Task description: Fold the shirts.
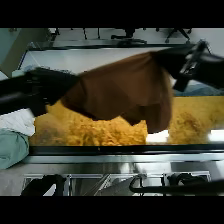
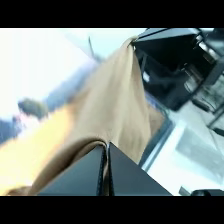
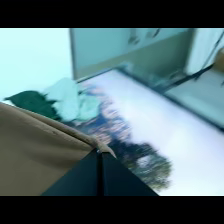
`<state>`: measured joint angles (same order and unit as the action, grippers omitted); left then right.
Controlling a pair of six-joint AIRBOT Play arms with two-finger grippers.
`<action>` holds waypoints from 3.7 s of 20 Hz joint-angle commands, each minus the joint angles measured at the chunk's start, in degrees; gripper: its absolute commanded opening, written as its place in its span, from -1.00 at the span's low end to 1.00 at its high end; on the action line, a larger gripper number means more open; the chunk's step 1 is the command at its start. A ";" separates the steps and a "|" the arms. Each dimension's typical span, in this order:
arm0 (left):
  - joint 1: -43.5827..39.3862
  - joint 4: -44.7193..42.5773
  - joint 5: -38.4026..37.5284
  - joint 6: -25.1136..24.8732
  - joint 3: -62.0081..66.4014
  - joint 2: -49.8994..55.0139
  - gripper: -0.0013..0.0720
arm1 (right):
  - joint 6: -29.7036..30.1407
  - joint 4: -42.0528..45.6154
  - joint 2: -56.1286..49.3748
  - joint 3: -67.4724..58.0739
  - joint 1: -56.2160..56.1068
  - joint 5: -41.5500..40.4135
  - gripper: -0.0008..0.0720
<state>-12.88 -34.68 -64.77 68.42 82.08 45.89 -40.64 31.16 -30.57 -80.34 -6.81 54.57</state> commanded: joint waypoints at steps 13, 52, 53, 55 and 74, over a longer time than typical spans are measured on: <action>0.15 -12.35 -2.21 2.99 -10.23 36.13 -0.92 | -7.19 8.59 -44.94 -2.75 -0.09 10.19 -0.93; 4.11 -7.30 2.54 -2.01 -13.97 47.10 -0.94 | -9.79 -16.85 -33.48 38.66 0.90 -10.16 -0.93; 4.33 -7.30 2.10 -2.01 -13.73 46.16 -0.94 | -8.87 -16.85 -32.57 37.86 1.07 -9.94 -0.93; 5.62 -7.26 1.42 -1.97 -13.75 42.27 -0.94 | -8.61 -16.90 -29.75 35.63 2.62 -6.38 -0.93; 34.29 -10.34 -7.69 0.94 23.67 -6.56 -0.94 | -4.96 -6.25 7.45 -15.69 39.58 1.05 -0.93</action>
<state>16.45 -38.98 -70.37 67.11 102.15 41.82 -45.78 21.67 -23.97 -93.17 31.22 56.95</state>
